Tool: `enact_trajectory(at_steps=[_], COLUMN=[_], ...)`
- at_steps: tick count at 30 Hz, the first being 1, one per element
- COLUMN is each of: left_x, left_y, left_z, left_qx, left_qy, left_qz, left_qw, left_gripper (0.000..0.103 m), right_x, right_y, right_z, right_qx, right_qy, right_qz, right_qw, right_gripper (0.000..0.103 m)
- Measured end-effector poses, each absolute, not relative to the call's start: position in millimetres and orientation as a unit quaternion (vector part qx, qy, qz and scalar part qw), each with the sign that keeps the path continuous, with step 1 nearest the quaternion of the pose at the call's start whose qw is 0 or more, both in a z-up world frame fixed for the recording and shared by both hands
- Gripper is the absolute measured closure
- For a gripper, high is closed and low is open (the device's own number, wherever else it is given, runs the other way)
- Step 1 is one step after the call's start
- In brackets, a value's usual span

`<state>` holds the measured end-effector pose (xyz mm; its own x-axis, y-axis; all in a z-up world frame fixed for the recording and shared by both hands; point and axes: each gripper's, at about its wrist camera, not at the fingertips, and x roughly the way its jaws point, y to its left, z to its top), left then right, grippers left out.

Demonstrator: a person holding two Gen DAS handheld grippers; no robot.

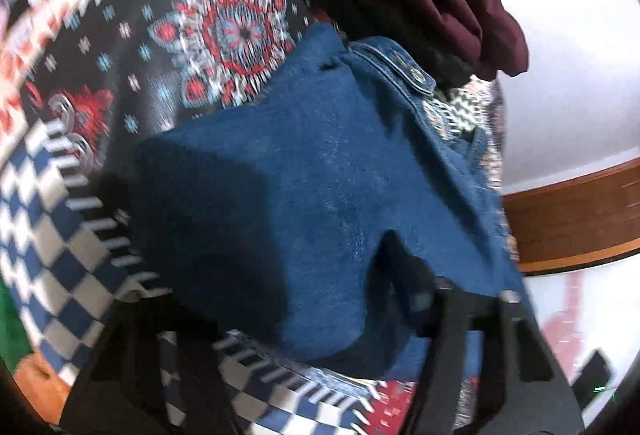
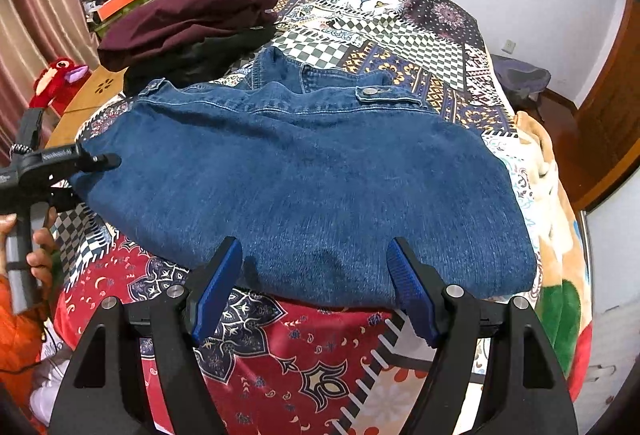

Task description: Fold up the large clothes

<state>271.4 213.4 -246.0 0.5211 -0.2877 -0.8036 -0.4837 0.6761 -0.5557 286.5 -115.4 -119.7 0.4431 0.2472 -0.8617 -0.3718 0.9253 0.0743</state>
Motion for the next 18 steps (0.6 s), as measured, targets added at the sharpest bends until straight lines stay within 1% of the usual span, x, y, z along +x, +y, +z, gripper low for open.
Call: enact_trajectory(at_steps=[1, 6, 8, 13, 18], left_x=[270, 259, 252, 227, 197], left_y=[212, 192, 186, 190, 202], left_z=[-240, -193, -169, -114, -80], left_qx=[-0.381, -0.296, -0.285, -0.298, -0.282], left_qy=[0.478, 0.422, 0.394, 0.324, 0.285], left_qz=[0.076, 0.085, 0.072, 0.046, 0.067], left_qw=[0.788, 0.853, 0.871, 0.897, 0.914], left_gripper=[0.066, 0.076, 0.078, 0.079, 0.079], right_x=[288, 301, 306, 310, 307], right_y=[-115, -106, -95, -53, 5], right_z=[-119, -112, -107, -93, -115], right_qx=[-0.06, -0.03, -0.024, -0.028, -0.036], right_qy=[0.497, 0.512, 0.513, 0.502, 0.528], right_qz=[0.184, 0.203, 0.219, 0.263, 0.322], right_qw=[0.846, 0.834, 0.829, 0.823, 0.785], right_gripper=[0.031, 0.031, 0.031, 0.031, 0.031])
